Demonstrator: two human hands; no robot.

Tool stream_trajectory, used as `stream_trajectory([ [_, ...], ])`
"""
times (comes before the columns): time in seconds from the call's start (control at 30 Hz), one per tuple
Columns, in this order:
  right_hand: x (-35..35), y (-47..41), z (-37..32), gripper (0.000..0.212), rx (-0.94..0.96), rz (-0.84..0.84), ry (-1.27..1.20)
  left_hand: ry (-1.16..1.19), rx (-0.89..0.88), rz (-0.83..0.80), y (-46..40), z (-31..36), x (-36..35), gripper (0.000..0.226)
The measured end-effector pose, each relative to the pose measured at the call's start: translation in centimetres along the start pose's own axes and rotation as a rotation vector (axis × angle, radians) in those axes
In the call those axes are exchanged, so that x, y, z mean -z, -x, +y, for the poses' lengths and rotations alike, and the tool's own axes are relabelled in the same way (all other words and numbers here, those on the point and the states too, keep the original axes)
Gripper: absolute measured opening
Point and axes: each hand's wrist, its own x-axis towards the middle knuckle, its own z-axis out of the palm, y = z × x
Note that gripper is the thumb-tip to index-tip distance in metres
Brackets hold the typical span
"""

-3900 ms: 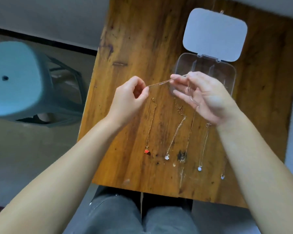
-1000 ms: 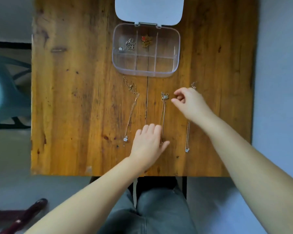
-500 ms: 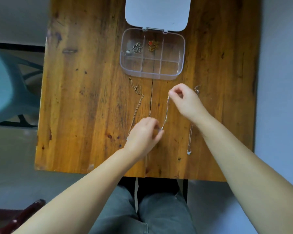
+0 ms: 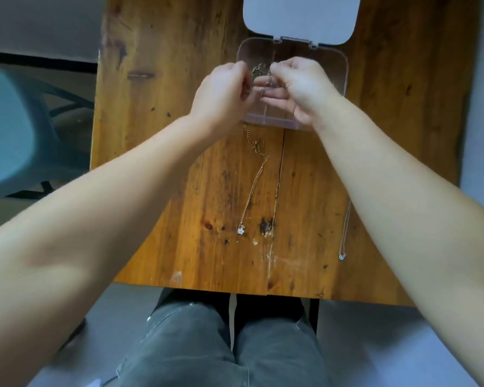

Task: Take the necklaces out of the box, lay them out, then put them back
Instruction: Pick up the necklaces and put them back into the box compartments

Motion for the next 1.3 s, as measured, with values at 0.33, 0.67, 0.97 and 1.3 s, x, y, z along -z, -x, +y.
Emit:
stream_trajectory([
  [0.33, 4.8, 3.2, 0.1, 0.017, 0.178, 0.209, 0.415, -0.106, -0.149, 0.013, 2.1, 1.1, -0.4, 0.020],
  [0.67, 17.1, 8.2, 9.7, 0.024, -0.011, 0.293, 0.993, -0.140, -0.494, -0.493, 14.2, 14.1, -12.4, 0.036],
  [0.97, 14.6, 6.2, 11.4, 0.022, 0.228, 0.415, 1.132, -0.266, -0.674, -0.587, 16.7, 14.2, -14.3, 0.025],
  [1.3, 16.2, 7.1, 11.1, 0.025, 0.258, 0.364, 1.013, -0.140, -0.567, -0.547, 15.5, 13.4, -13.8, 0.018],
])
